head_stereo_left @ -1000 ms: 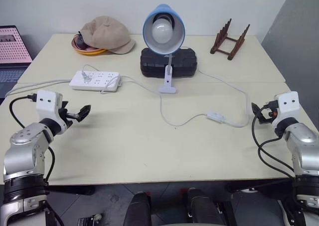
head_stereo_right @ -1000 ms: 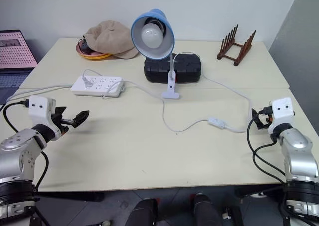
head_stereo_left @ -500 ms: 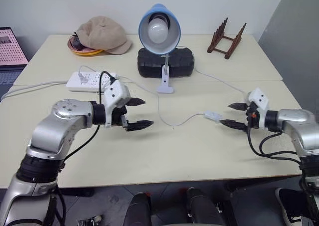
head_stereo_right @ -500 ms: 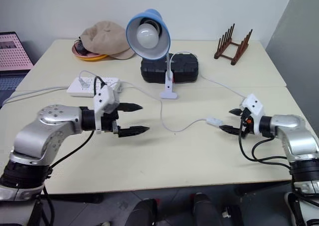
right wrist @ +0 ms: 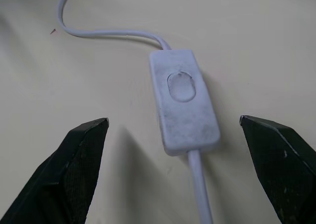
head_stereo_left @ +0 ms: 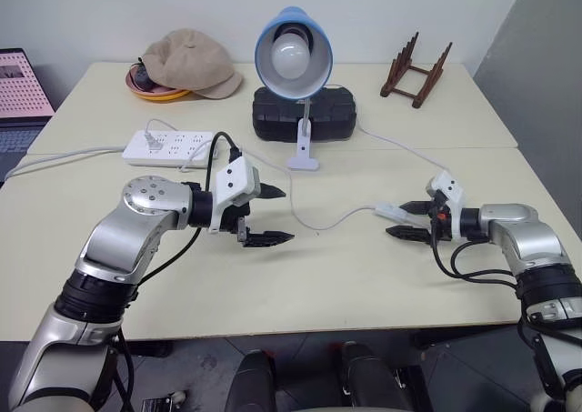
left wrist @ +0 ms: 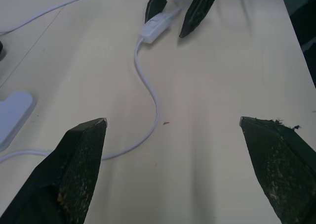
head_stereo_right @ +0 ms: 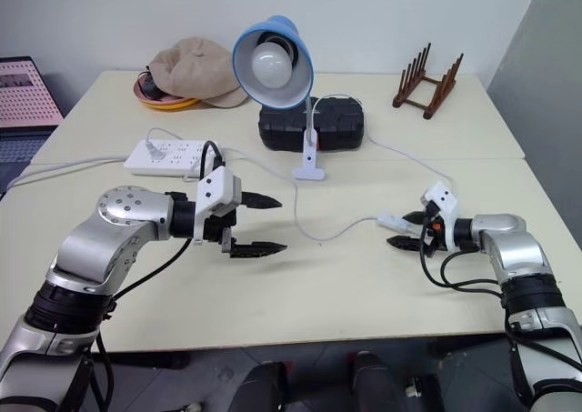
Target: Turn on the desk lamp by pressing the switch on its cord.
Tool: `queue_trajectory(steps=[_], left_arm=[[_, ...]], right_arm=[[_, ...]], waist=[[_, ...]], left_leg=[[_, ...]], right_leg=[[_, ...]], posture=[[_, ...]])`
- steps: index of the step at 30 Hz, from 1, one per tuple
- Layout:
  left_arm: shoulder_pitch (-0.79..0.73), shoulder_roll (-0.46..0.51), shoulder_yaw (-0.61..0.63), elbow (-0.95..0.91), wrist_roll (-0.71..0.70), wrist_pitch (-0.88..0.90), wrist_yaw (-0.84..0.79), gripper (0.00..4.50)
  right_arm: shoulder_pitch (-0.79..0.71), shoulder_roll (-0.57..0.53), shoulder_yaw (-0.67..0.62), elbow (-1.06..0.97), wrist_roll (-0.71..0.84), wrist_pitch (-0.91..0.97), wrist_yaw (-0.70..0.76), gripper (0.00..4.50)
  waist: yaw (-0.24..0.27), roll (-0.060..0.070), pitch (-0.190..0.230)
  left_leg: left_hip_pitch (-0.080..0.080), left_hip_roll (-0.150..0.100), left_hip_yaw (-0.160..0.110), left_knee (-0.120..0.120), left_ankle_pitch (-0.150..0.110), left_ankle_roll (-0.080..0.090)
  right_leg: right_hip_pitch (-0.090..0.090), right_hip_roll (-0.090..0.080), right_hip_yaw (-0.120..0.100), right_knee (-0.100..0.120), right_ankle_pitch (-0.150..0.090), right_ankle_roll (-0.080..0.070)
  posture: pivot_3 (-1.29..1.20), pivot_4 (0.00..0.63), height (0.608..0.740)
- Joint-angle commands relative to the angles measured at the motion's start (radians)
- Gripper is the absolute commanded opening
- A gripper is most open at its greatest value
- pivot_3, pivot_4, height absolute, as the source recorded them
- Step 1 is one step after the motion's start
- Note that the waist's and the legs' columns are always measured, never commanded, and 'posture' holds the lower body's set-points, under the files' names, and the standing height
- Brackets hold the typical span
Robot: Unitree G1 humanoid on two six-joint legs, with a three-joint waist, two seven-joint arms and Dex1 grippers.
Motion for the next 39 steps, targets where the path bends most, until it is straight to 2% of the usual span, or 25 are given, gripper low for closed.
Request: queue_trajectory(steps=[1,2,7,8,13,17,21,22,25,28,30,33,39], left_arm=[[-0.004,0.000,0.025,-0.014,0.009,-0.025,0.004,4.50],[-0.006,-0.004,0.024,-0.003,0.020,-0.037,0.013,4.50],[-0.011,-0.008,0.024,0.012,0.027,-0.043,0.010,4.50],[-0.009,-0.007,0.027,0.010,0.024,-0.041,0.009,4.50],[0.005,-0.006,0.027,0.010,0.028,-0.048,0.007,4.50],[0.002,-0.012,0.026,0.006,0.025,-0.042,0.010,4.50],[-0.007,-0.066,0.059,-0.004,-0.031,0.025,0.061,4.50],[-0.015,-0.094,0.087,-0.013,-0.081,0.098,0.092,4.50],[-0.034,-0.273,0.306,-0.012,-0.450,0.543,0.335,4.50],[0.034,-0.368,0.398,-0.088,-0.604,0.749,0.498,4.50],[0.050,-0.442,0.459,-0.115,-0.716,0.814,0.624,4.50],[0.063,-0.555,0.504,-0.130,-0.873,0.850,0.802,4.50],[0.048,-0.577,0.501,-0.117,-0.992,0.824,0.965,4.50]], right_arm=[[-0.038,0.003,-0.037,0.006,0.023,0.010,0.020,3.64],[-0.041,0.006,-0.038,0.009,0.024,0.008,0.022,3.32],[-0.050,0.012,-0.043,0.021,0.029,0.013,0.035,2.38],[-0.050,0.009,-0.043,0.025,0.028,0.012,0.040,1.99],[-0.046,-0.013,-0.043,0.035,0.018,-0.002,0.067,1.08],[-0.047,-0.025,-0.045,0.030,0.015,-0.010,0.079,1.08],[-0.051,-0.011,-0.061,-0.029,0.021,-0.024,0.045,1.08],[-0.049,-0.005,-0.062,-0.052,0.018,-0.024,0.028,1.08],[-0.024,0.033,-0.047,-0.246,-0.032,-0.107,-0.078,1.08],[-0.007,0.117,-0.077,-0.434,-0.007,-0.055,-0.218,1.08],[0.022,0.141,-0.068,-0.517,-0.014,-0.062,-0.253,1.08],[0.068,0.176,-0.031,-0.618,-0.048,-0.180,-0.284,1.08],[0.086,0.160,-0.019,-0.678,-0.012,-0.210,-0.236,1.08]], waist=[[0.000,0.000,0.000],[0.000,0.000,0.000],[0.000,0.000,0.000],[0.000,0.000,0.000],[0.000,0.000,0.000],[0.000,0.000,0.000],[0.000,0.000,0.000],[0.000,0.000,0.000],[-0.001,0.000,0.000],[-0.014,0.000,0.000],[-0.013,0.000,0.000],[0.007,0.000,0.000],[0.011,0.000,0.000]], left_leg=[[0.000,0.000,0.000,0.000,0.000,0.000],[0.000,0.000,0.000,0.000,0.000,0.000],[0.000,0.000,0.000,0.000,0.000,0.000],[0.000,0.000,0.000,0.000,0.000,0.000],[0.000,0.000,0.000,0.000,0.000,0.000],[0.000,0.000,0.000,0.000,0.000,0.000],[0.000,0.000,0.000,0.000,0.000,0.000],[0.000,0.000,0.000,0.000,0.000,0.000],[0.000,0.000,-0.001,0.001,0.000,0.000],[0.000,0.000,-0.002,0.002,0.000,0.000],[0.001,0.000,-0.004,0.001,0.000,0.000],[0.000,0.000,-0.005,0.002,0.000,0.000],[0.001,-0.001,-0.004,0.009,0.000,0.000]], right_leg=[[0.000,0.000,0.000,0.000,0.000,0.000],[0.000,0.000,0.000,0.000,0.000,0.000],[0.000,0.000,0.000,0.000,0.000,0.000],[0.000,0.000,0.000,0.000,0.000,0.000],[0.000,0.000,0.000,0.000,0.000,0.000],[0.000,0.000,0.000,0.000,0.000,0.000],[0.000,0.000,0.000,0.001,0.000,0.000],[0.000,0.000,0.000,0.001,0.000,0.000],[0.000,0.000,0.000,0.003,0.000,0.000],[0.000,0.000,-0.001,0.004,-0.001,0.001],[0.000,0.001,-0.002,0.005,-0.001,0.001],[0.000,0.000,-0.003,0.005,0.000,0.001],[0.005,-0.001,-0.002,0.004,0.000,0.002]], posture=[[0.00,0.150,0.740],[0.00,0.150,0.740],[0.00,0.150,0.740],[0.00,0.150,0.740],[0.00,0.150,0.740],[0.00,0.150,0.740],[0.00,0.150,0.740],[0.00,0.150,0.740],[0.00,0.150,0.740],[0.00,0.150,0.740],[0.00,0.150,0.740],[0.00,0.150,0.740],[0.00,0.150,0.740]])
